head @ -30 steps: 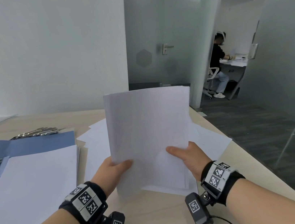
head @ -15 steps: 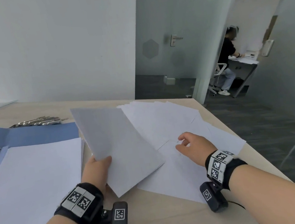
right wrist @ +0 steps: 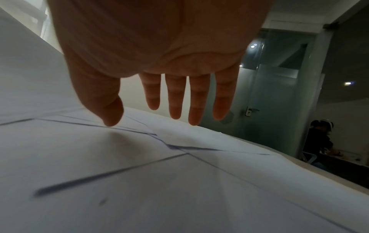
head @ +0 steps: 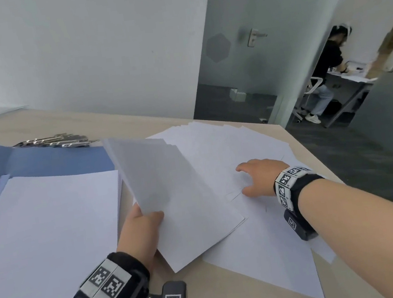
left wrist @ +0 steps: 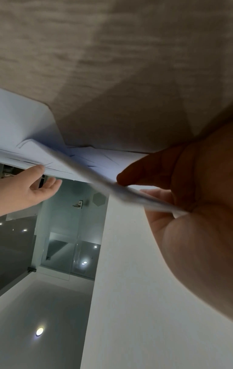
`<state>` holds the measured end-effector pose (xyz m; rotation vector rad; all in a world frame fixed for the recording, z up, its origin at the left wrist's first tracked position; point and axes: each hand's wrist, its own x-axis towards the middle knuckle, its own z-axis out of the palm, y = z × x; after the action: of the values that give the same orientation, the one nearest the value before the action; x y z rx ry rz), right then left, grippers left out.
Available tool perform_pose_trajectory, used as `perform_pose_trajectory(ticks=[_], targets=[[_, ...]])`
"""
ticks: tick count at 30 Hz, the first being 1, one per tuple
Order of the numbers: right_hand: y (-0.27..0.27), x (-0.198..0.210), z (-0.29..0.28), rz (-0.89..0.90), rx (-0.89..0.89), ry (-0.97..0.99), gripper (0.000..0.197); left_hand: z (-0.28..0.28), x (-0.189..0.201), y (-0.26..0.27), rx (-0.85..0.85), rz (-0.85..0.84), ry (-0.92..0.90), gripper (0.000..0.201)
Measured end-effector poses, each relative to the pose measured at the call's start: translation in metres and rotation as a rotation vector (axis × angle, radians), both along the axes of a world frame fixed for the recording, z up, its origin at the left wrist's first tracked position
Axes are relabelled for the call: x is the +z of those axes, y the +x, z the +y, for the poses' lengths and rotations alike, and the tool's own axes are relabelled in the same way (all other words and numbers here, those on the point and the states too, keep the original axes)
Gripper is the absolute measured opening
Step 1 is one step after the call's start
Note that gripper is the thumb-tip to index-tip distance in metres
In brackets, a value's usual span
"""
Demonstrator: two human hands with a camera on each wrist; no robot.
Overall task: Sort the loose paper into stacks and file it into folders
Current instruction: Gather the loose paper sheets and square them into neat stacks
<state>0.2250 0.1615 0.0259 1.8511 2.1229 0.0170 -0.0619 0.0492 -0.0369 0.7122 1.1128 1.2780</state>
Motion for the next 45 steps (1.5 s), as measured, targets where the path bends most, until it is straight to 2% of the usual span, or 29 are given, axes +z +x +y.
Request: perform_pose_trajectory(ticks=[4, 6, 11, 18, 31, 41, 45], targets=[[-0.006, -0.001, 0.017, -0.023, 0.037, -0.097, 0.084, 0.003, 0.0, 0.0, 0.013, -0.026, -0.017, 0.05], [-0.009, -0.001, 0.022, -0.057, 0.071, -0.137, 0.084, 0.003, 0.0, 0.0, 0.003, -0.03, -0.021, 0.053], [-0.013, -0.001, 0.026, -0.181, 0.185, -0.152, 0.08, 0.004, 0.0, -0.001, 0.007, -0.03, -0.031, 0.046], [-0.005, -0.003, 0.028, -0.194, 0.269, -0.11, 0.08, 0.004, -0.001, -0.001, 0.002, -0.026, -0.034, 0.045], [0.001, -0.018, 0.034, -0.143, 0.318, -0.024, 0.067, 0.001, 0.005, -0.001, -0.009, -0.073, -0.017, 0.043], [-0.003, -0.007, 0.037, -0.133, 0.325, -0.063, 0.087, 0.003, 0.003, -0.002, 0.021, -0.106, -0.016, 0.038], [-0.005, -0.017, 0.037, -0.124, 0.259, 0.0, 0.083, 0.002, 0.005, -0.002, 0.052, -0.119, -0.016, 0.037]])
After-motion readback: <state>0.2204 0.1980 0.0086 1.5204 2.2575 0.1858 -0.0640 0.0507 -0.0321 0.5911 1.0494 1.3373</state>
